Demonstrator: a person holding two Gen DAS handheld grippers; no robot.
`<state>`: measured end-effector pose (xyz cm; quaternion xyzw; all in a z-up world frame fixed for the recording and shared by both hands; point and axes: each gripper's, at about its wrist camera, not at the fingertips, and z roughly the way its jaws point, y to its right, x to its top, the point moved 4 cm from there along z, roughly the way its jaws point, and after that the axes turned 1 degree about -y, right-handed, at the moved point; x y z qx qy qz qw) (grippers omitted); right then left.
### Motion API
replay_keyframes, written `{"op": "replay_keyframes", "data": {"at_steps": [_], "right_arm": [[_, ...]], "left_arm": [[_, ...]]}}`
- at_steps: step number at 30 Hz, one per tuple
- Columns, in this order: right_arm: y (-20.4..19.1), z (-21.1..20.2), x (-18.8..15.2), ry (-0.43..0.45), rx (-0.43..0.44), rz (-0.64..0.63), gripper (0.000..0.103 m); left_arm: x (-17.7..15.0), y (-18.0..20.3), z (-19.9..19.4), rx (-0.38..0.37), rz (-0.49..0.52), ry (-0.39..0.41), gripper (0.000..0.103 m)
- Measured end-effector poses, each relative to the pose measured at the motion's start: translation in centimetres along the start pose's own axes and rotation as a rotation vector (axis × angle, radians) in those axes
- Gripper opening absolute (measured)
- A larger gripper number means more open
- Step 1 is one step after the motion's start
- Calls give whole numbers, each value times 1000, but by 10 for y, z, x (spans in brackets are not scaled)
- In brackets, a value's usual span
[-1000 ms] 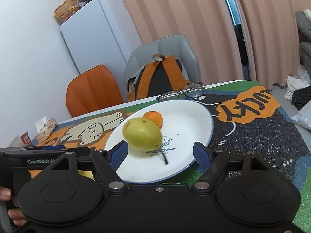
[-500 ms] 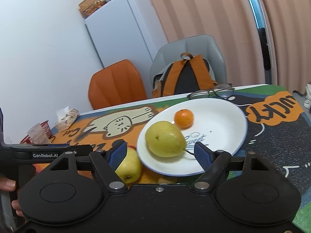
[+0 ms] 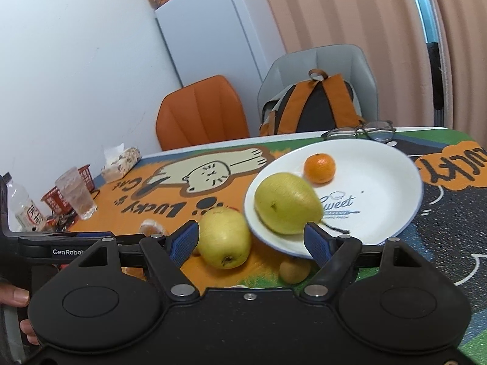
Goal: Organize fruits
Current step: 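Grasp the pink pomelo segment with the left tool while the right tool moves to the round pear, then grasp and lift the round yellow-green pear with the right tool while left holds the segment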
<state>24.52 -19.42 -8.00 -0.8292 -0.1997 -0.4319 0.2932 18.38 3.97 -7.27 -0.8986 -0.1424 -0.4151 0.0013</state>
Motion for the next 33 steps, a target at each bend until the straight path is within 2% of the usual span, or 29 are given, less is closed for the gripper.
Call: {"op": "replay_keyframes", "data": {"at_steps": [9, 16, 20, 25, 33], "right_arm": [[-11, 12, -4, -27, 20, 2, 76], [-20, 21, 0, -59, 15, -17, 75], [-26, 31, 0, -85, 8, -26, 74], [-39, 41, -3, -110, 17, -52, 72], [-45, 54, -2, -117, -33, -71, 73]], "left_arm": [[-13, -5, 9, -41, -30, -9, 78], [-17, -7, 30, -77, -76, -43, 59], [-19, -8, 36, -84, -84, -33, 57], [-19, -11, 33, -109, -82, -35, 33], [-20, -30, 21, -113, -121, -25, 31]]}}
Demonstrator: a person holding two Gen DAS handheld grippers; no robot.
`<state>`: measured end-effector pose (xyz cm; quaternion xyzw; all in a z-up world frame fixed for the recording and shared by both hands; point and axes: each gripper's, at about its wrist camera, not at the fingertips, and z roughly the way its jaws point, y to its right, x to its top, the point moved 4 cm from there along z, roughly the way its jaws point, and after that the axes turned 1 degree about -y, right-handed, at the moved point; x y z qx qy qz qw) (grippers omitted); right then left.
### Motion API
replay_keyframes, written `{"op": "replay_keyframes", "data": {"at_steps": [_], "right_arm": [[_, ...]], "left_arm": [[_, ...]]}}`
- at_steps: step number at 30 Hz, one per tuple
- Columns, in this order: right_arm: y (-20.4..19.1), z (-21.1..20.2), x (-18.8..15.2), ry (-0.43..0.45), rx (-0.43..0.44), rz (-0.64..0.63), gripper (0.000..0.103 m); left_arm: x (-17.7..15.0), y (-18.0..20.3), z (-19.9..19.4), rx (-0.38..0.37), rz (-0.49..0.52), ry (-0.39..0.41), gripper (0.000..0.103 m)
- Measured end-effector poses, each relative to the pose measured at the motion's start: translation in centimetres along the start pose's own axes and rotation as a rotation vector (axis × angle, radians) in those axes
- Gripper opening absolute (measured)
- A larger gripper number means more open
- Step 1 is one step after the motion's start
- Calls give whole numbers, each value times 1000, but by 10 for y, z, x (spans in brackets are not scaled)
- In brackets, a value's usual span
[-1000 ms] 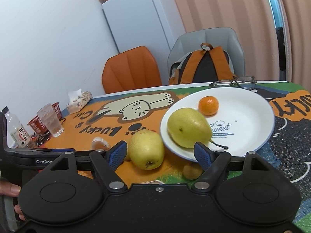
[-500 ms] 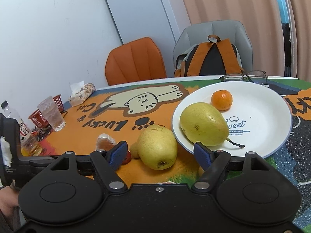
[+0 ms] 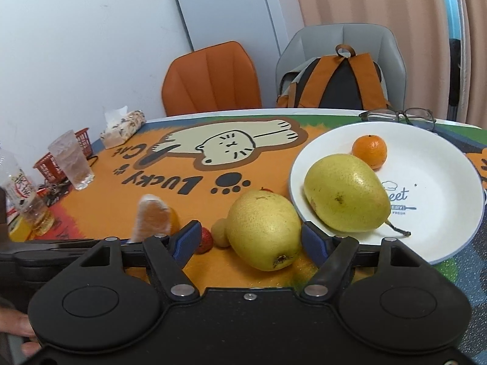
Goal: Organize fruits
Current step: 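Grasp and lift the round yellow-green pear with the right tool while left holds the segment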
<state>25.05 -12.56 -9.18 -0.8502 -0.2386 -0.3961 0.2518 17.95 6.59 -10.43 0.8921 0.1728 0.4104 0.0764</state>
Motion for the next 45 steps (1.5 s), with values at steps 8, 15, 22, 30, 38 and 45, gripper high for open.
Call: {"op": "replay_keyframes", "data": {"at_steps": [8, 15, 22, 30, 38, 45], "right_arm": [[-12, 9, 2, -1, -49, -42, 76], [-19, 27, 5, -29, -72, -70, 75], [-18, 39, -1, -56, -55, -51, 65], [-18, 23, 2, -2, 6, -25, 64], [-14, 6, 9, 48, 46, -8, 63], [-2, -13, 20, 124, 38, 34, 63]], "left_arm": [[2, -11, -10, 2, -26, 23, 30], [3, -23, -16, 11, -56, 32, 30], [3, -31, -20, 15, -65, 33, 30], [6, -27, -21, 31, -38, 37, 30], [12, -10, -22, 32, -5, 51, 30], [19, 1, -23, 30, 13, 59, 30]]}}
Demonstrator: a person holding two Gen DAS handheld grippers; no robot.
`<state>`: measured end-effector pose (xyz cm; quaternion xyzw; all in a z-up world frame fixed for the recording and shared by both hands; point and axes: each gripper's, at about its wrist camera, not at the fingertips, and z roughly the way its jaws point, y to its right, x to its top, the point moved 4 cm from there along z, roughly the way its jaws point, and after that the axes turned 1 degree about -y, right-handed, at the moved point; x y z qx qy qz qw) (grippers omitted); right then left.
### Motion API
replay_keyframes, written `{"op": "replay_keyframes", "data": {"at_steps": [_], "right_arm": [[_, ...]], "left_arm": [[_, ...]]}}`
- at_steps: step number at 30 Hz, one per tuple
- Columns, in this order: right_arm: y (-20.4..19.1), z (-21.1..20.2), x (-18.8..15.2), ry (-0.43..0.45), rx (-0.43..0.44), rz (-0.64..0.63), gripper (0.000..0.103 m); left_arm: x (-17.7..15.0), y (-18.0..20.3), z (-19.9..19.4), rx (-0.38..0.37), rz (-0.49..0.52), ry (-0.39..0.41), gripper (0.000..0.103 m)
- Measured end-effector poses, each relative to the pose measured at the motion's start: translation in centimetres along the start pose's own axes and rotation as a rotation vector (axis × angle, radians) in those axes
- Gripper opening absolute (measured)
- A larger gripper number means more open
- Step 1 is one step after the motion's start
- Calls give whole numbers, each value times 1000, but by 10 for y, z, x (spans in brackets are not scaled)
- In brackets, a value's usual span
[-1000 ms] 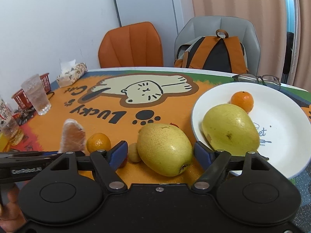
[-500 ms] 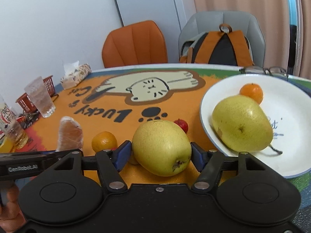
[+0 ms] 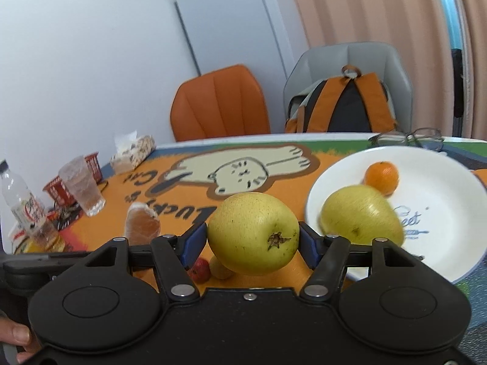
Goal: Organize fruits
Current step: 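Grasp and lift the round yellow-green pear with the right tool while left holds the segment, then place the pomelo segment in the bowl and open the left tool while right carries the pear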
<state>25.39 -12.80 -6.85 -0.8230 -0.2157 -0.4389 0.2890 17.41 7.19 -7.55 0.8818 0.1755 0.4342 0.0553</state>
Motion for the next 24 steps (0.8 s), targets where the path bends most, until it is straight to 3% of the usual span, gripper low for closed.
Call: {"op": "replay_keyframes", "data": {"at_steps": [15, 24], "right_arm": [[58, -42, 28, 156, -72, 135, 63], [96, -53, 32, 194, -149, 207, 63]], "left_arm": [[23, 44, 5, -36, 85, 26, 30], [40, 84, 13, -92, 156, 47, 30]]}}
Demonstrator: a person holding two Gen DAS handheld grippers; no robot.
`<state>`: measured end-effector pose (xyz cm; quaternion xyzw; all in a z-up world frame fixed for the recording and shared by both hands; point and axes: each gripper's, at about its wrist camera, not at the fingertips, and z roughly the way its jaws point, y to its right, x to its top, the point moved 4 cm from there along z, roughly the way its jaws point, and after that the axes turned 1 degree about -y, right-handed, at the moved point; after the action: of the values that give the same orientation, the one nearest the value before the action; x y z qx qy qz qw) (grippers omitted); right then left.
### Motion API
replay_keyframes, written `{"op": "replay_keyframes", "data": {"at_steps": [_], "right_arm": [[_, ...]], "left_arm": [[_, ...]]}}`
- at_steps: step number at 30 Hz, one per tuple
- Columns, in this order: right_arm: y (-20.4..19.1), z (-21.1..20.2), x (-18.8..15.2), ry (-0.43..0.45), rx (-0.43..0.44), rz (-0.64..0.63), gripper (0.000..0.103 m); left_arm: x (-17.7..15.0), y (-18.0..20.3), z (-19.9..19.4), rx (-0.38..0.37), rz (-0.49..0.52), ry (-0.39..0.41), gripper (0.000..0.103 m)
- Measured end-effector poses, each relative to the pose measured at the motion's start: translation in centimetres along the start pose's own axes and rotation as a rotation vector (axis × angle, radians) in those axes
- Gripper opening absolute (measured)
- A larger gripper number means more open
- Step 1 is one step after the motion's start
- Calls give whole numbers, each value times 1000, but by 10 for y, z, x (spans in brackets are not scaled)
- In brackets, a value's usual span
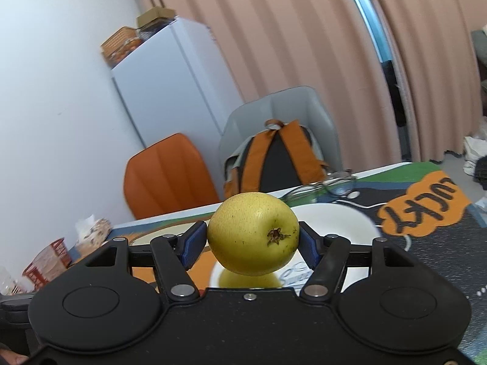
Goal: Organize fruits
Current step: 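Place the pomelo segment in the bowl and open the left tool while right carries the pear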
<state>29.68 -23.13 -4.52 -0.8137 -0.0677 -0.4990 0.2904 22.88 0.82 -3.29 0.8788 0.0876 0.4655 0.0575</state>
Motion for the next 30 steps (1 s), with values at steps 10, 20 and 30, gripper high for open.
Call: {"op": "replay_keyframes", "data": {"at_steps": [10, 20, 30], "right_arm": [[33, 5, 3, 2, -70, 68, 63], [49, 4, 2, 4, -108, 92, 63], [51, 7, 1, -7, -111, 91, 63]], "left_arm": [[18, 42, 25, -49, 67, 6, 30], [31, 71, 60, -74, 122, -3, 30], [39, 82, 98, -61, 156, -22, 30]]}}
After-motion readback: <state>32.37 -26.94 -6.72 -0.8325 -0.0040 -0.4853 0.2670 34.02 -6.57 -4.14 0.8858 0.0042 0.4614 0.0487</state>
